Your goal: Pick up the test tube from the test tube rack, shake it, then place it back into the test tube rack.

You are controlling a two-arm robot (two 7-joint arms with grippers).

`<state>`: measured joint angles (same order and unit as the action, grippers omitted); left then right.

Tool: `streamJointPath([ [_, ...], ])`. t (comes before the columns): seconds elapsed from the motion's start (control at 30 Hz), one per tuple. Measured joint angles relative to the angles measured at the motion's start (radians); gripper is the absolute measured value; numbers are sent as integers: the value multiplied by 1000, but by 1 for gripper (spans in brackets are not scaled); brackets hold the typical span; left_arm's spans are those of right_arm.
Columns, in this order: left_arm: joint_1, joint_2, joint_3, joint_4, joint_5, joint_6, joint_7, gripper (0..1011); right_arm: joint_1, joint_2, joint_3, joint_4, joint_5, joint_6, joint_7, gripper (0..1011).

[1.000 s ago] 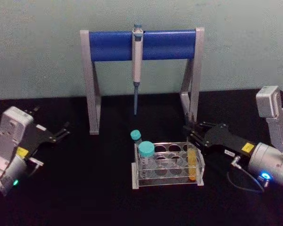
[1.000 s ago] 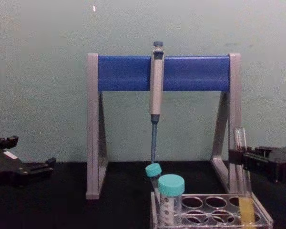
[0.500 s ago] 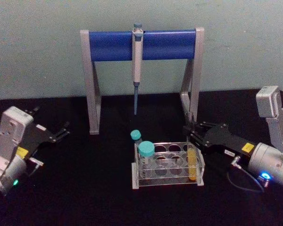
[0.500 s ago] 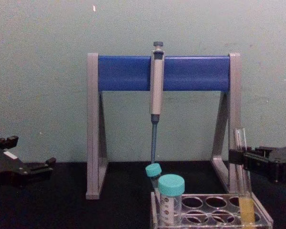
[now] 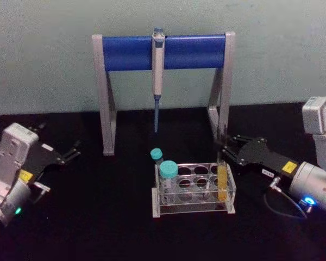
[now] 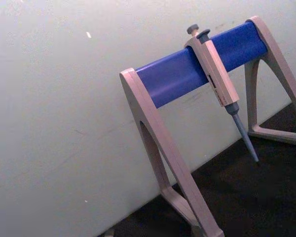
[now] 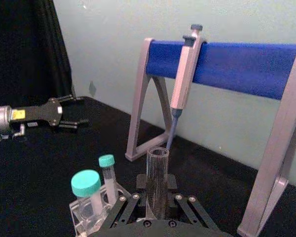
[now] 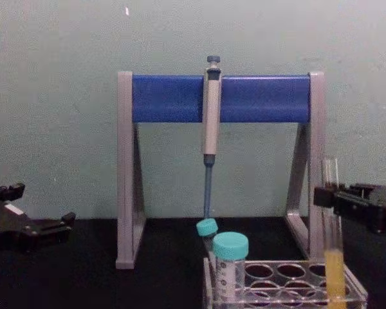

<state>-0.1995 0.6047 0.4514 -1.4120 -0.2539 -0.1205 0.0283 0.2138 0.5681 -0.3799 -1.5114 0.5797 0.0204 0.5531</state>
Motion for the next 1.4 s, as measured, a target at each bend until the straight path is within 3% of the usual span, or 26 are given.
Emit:
streamJointPath([
  [0.8, 0, 0, 0, 0, 0, 0, 0, 1001, -23, 15, 41, -71, 52, -57, 15, 229],
  [1.17, 0, 0, 0, 0, 0, 0, 0, 1001, -10, -16, 80, -72, -3, -101, -70, 229],
  [1.4, 0, 0, 0, 0, 0, 0, 0, 1001, 16, -48, 87, -40, -30, -107, -81, 229],
])
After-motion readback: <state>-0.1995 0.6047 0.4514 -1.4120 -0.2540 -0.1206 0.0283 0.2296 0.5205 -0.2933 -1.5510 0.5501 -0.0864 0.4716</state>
